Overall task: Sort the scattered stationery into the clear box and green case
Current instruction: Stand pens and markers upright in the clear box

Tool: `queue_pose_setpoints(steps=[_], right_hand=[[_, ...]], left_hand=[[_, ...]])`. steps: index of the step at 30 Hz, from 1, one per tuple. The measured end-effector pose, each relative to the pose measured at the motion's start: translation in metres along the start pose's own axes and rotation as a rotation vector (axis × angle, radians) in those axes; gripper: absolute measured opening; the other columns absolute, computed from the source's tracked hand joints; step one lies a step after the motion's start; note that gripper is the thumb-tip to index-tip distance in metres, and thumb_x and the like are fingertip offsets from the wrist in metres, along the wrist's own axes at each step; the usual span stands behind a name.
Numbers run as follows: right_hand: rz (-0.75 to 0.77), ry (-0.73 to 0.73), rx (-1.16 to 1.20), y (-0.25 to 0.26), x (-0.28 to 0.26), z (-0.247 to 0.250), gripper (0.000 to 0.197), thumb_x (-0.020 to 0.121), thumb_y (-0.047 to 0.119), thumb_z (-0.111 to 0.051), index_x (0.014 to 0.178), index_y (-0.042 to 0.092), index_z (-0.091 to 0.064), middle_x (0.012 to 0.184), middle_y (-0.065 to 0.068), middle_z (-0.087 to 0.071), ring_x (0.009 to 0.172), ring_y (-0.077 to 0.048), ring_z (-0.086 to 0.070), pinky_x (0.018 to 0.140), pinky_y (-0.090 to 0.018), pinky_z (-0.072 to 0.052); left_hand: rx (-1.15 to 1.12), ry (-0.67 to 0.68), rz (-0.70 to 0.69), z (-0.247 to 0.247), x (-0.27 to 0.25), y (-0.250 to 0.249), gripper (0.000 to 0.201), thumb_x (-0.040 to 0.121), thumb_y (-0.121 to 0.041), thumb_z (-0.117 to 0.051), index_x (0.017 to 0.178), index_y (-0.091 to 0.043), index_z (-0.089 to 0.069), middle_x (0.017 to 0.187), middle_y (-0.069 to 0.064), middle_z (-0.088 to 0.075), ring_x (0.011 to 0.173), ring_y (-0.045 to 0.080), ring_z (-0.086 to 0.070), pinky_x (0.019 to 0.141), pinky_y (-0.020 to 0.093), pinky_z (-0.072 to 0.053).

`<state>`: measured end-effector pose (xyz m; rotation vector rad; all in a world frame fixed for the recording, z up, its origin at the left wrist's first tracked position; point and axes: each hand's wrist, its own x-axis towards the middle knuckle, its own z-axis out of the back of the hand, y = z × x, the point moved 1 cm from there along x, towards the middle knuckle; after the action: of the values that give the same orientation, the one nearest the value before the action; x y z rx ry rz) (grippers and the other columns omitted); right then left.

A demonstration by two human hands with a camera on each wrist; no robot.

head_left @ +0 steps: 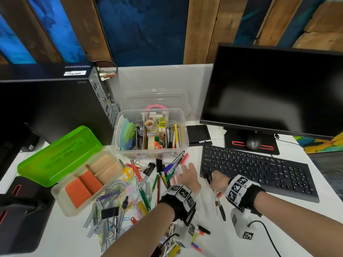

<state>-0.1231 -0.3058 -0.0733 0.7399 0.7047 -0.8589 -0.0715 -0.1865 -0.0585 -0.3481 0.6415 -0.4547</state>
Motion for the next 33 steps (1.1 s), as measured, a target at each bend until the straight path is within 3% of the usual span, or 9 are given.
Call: queue_pose_setpoints(steps=[4, 8, 11, 14, 19, 21, 25, 29, 33], right_hand=[[0.127, -0.008, 0.012, 0.019, -0.006, 0.028, 0.025, 0.089, -0.001, -0.051, 0.113, -0.005, -0.051, 0.097, -0.015, -0.061, 0.085, -0.027, -0.064, 0.068, -0.035, -0.059], [0.278, -0.045, 0.073, 0.066, -0.015, 0.072, 0.023, 0.088, 0.0, -0.052, 0.074, 0.017, -0.046, 0.079, -0.007, -0.054, 0.073, -0.022, -0.059, 0.059, -0.026, -0.056], [0.35, -0.072, 0.156, 0.11, -0.019, 0.103, 0.024, 0.088, -0.001, -0.052, 0.073, 0.017, -0.046, 0.081, -0.007, -0.054, 0.071, -0.02, -0.057, 0.062, -0.026, -0.058], [0.389, -0.091, 0.226, 0.147, -0.023, 0.126, 0.025, 0.09, 0.0, -0.051, 0.071, 0.015, -0.047, 0.077, -0.004, -0.052, 0.064, -0.014, -0.055, 0.044, -0.014, -0.05], [0.404, -0.143, 0.168, 0.196, -0.011, 0.13, 0.012, 0.088, 0.001, -0.051, 0.08, 0.009, -0.054, 0.078, -0.009, -0.058, 0.069, -0.021, -0.065, 0.058, -0.024, -0.055], [0.386, -0.169, 0.103, 0.203, -0.005, 0.123, 0.011, 0.089, -0.001, -0.048, 0.092, 0.001, -0.058, 0.076, -0.014, -0.061, 0.08, -0.032, -0.068, 0.069, -0.033, -0.058], [0.446, -0.214, 0.089, 0.216, -0.007, 0.105, 0.008, 0.092, 0.003, -0.047, 0.094, 0.008, -0.052, 0.077, -0.008, -0.055, 0.064, -0.02, -0.058, 0.039, -0.02, -0.05], [0.422, -0.311, -0.014, 0.225, 0.004, 0.093, 0.013, 0.089, -0.001, -0.045, 0.084, -0.001, -0.057, 0.091, -0.022, -0.066, 0.087, -0.034, -0.066, 0.067, -0.041, -0.054], [0.454, -0.333, -0.075, 0.211, 0.006, 0.088, 0.026, 0.09, 0.008, -0.054, 0.113, -0.003, -0.059, 0.108, -0.019, -0.064, 0.1, -0.035, -0.065, 0.078, -0.042, -0.056]], left_hand=[[-0.203, 0.057, -0.029, 0.039, -0.009, 0.005, 0.044, 0.085, -0.001, -0.052, 0.126, -0.01, -0.039, 0.132, 0.013, -0.035, 0.118, 0.029, -0.047, 0.096, 0.036, -0.045], [-0.417, 0.037, -0.078, 0.105, -0.012, 0.005, 0.023, 0.089, -0.004, -0.053, 0.109, -0.011, -0.047, 0.104, 0.009, -0.05, 0.094, 0.022, -0.057, 0.071, 0.026, -0.048], [-0.64, 0.068, -0.024, 0.147, -0.011, 0.004, 0.023, 0.092, 0.002, -0.043, 0.076, -0.014, -0.047, 0.071, 0.004, -0.049, 0.062, 0.012, -0.046, 0.052, 0.019, -0.037], [-0.85, 0.228, 0.074, 0.166, -0.018, 0.006, 0.024, 0.093, 0.001, -0.042, 0.074, -0.011, -0.049, 0.05, 0.005, -0.058, 0.046, 0.011, -0.046, 0.042, 0.017, -0.038], [-0.897, 0.252, -0.006, 0.187, -0.028, 0.005, 0.017, 0.092, 0.004, -0.048, 0.095, -0.012, -0.055, 0.068, 0.008, -0.054, 0.04, 0.007, -0.045, 0.035, 0.013, -0.037], [-0.78, 0.082, -0.059, 0.198, -0.014, 0.01, 0.024, 0.092, 0.001, -0.05, 0.112, -0.012, -0.051, 0.082, 0.01, -0.056, 0.052, 0.01, -0.05, 0.042, 0.018, -0.043], [-0.51, -0.207, -0.092, 0.201, 0.026, 0.023, 0.029, 0.091, -0.011, -0.057, 0.117, -0.017, -0.046, 0.117, 0.01, -0.056, 0.103, 0.025, -0.059, 0.085, 0.03, -0.048], [-0.427, -0.387, -0.087, 0.189, 0.059, 0.028, 0.032, 0.089, -0.006, -0.058, 0.119, -0.007, -0.048, 0.123, 0.014, -0.053, 0.114, 0.029, -0.052, 0.092, 0.029, -0.04], [-0.315, -0.402, -0.102, 0.178, 0.077, 0.024, 0.033, 0.09, -0.007, -0.056, 0.121, -0.009, -0.046, 0.126, 0.015, -0.046, 0.111, 0.03, -0.052, 0.093, 0.033, -0.04]])
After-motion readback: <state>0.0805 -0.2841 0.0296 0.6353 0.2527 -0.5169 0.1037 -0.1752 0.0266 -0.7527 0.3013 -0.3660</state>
